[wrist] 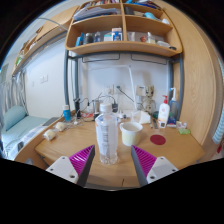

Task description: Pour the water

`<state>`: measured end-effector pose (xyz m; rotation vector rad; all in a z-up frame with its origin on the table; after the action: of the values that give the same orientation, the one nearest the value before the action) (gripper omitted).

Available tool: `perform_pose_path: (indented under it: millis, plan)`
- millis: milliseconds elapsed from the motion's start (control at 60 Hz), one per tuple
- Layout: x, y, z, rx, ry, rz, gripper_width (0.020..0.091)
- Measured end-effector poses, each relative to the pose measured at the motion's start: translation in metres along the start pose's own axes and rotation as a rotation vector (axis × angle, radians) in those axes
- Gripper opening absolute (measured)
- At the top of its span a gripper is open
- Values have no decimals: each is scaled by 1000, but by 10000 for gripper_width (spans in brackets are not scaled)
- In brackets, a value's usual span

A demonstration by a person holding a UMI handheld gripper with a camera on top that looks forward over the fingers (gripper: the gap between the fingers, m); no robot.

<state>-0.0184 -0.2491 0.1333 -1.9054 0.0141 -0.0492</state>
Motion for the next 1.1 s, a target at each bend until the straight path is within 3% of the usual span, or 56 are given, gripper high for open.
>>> perform_pose_path:
  millis: [183, 367, 433, 500, 667, 833, 1100]
  plan:
    - [-28, -7, 40, 43, -18, 22, 734]
    - [-24, -17, 83, 61, 50, 35, 727]
    - [-27, -18, 92, 76, 54, 37, 686]
    - [-31, -20, 96, 95, 48, 44, 545]
    - [-37, -22, 100, 142, 61, 47, 486]
    - [-35, -22, 104, 156, 100, 33, 379]
    - [-52, -55, 123, 93, 68, 130, 375]
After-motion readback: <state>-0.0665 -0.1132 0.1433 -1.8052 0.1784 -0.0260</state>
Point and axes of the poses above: the point between the fingertips, and its own axes, seen from behind it with the camera up: x to the right, y down, z forward, the way the camera looks, the point moved 6 cm from there along -z, backward, against the way the camera looks, and after that the axes turned 9 degrees about y, right-handed, at the moved point
